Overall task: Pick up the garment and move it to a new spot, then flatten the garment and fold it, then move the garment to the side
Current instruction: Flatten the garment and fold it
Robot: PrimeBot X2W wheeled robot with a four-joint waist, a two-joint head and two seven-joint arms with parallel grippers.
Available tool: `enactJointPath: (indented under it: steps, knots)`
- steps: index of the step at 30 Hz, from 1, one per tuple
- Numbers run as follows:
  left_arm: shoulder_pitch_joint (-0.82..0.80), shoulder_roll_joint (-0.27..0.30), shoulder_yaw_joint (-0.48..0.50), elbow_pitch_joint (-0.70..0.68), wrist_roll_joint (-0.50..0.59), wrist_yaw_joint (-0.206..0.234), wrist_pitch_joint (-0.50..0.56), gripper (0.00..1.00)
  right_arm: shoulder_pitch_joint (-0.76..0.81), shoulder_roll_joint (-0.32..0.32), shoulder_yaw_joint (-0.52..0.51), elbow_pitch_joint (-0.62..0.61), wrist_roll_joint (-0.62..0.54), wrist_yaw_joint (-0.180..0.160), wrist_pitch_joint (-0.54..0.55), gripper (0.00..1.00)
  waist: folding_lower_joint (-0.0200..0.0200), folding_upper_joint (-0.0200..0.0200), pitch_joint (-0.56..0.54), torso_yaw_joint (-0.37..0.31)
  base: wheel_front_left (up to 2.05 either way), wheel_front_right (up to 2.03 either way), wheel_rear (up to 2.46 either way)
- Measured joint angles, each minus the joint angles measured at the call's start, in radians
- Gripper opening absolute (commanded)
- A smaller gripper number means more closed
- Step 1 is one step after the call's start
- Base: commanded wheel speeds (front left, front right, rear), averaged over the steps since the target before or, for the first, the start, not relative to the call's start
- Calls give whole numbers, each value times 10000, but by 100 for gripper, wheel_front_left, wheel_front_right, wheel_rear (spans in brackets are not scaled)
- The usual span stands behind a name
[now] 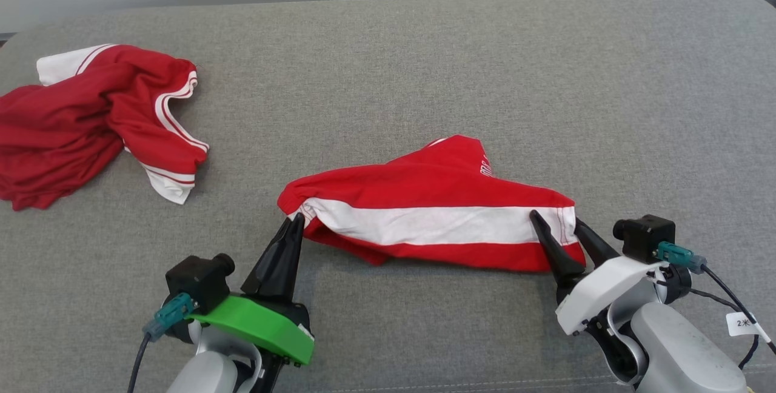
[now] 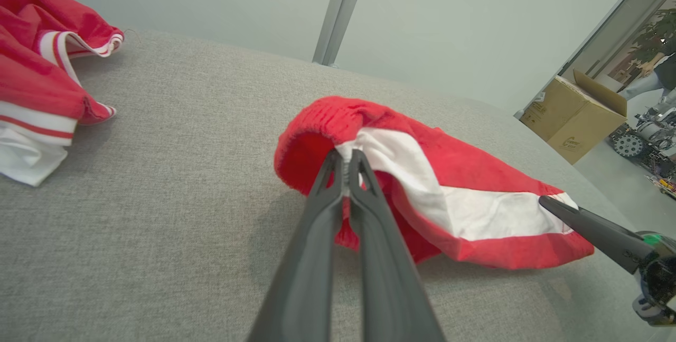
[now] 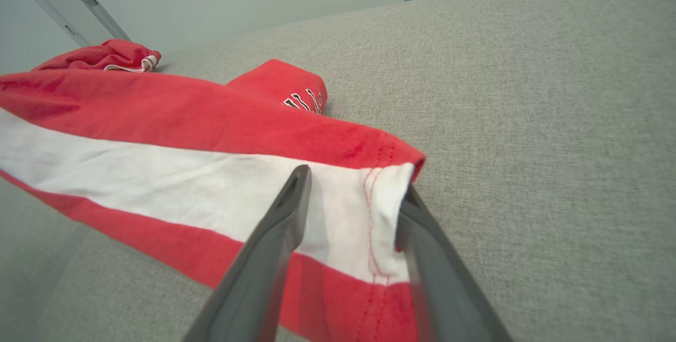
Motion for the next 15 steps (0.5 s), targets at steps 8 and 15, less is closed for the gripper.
enactJointPath:
  steps: [8,15]
  knots:
    - [2,23,6,-81,0,2,2,0,144,27,-15,-113,-92,0,0,42,0,0,-31,-85,0,0,0]
    - [2,44,25,-77,-17,17,4,0,114,19,25,234,-90,48,0,0,0,0,-75,-154,0,0,0]
